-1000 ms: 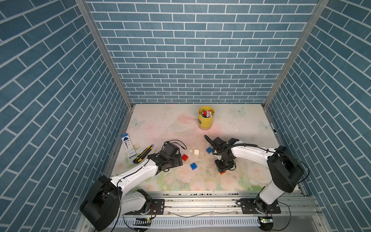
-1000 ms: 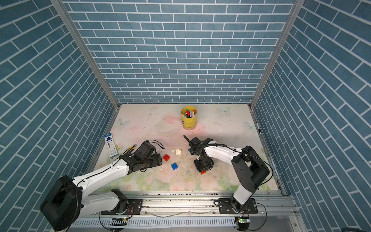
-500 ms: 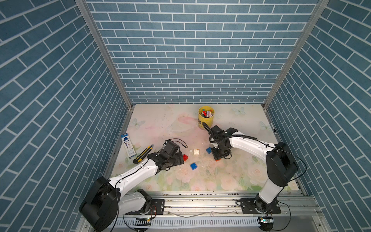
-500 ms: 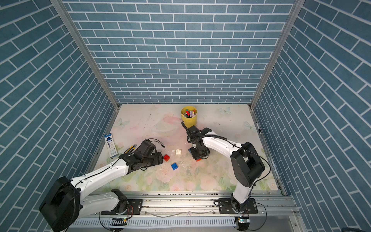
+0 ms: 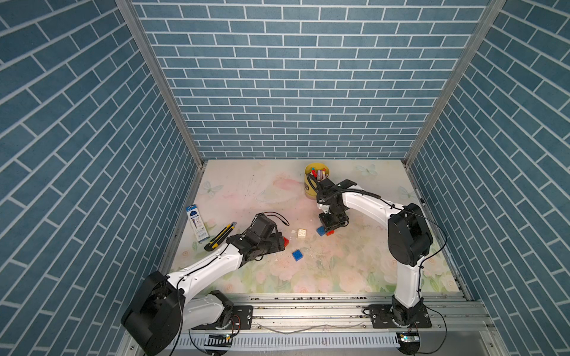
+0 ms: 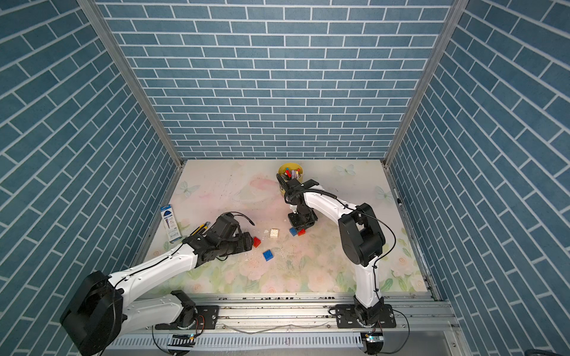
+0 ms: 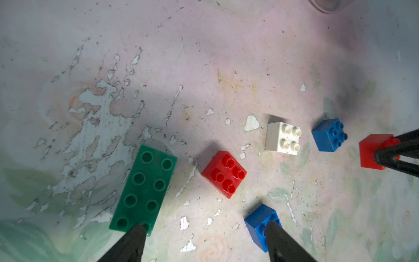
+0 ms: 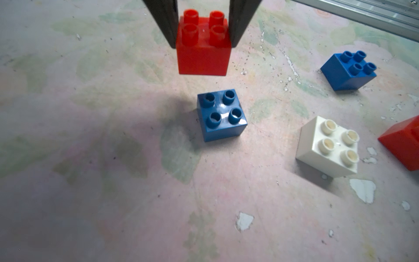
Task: Assemble the letter y with lego
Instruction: Pick up the lego brick from the center of the board, then assemble the lego brick with the lego brick.
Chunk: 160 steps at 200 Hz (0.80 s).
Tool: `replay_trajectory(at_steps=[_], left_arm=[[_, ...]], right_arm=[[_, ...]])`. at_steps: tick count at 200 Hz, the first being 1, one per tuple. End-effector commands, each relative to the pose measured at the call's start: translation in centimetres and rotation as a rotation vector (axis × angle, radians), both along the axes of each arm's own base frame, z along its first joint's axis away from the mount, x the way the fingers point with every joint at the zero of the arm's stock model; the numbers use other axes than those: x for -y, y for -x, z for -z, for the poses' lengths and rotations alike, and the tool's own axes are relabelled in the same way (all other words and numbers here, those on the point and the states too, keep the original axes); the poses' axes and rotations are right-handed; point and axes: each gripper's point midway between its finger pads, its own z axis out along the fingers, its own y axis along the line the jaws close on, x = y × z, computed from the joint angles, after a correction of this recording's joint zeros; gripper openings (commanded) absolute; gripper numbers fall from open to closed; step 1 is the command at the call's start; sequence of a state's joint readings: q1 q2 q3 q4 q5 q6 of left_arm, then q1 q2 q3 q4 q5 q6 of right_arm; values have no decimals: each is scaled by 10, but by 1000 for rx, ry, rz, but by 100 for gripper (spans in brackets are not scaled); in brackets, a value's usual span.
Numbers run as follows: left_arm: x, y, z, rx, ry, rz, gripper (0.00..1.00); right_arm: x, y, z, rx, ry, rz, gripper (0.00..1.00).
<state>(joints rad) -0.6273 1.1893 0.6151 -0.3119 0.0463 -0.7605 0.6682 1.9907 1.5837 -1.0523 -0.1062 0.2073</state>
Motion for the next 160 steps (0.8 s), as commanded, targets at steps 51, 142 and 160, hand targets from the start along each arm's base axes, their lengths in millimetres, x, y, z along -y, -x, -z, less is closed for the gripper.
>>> replay_trajectory(at_steps=[51, 142, 160], left_arm=[[4, 1, -1, 14, 3, 34, 85], [-1, 2, 6, 0, -30, 26, 85], [-1, 2, 8, -5, -35, 27, 85]], right_arm=[[-7, 1, 10, -78, 12, -65, 34], [-7, 6, 25, -132, 44, -103, 34], [-9, 10, 28, -154, 41, -123, 34]])
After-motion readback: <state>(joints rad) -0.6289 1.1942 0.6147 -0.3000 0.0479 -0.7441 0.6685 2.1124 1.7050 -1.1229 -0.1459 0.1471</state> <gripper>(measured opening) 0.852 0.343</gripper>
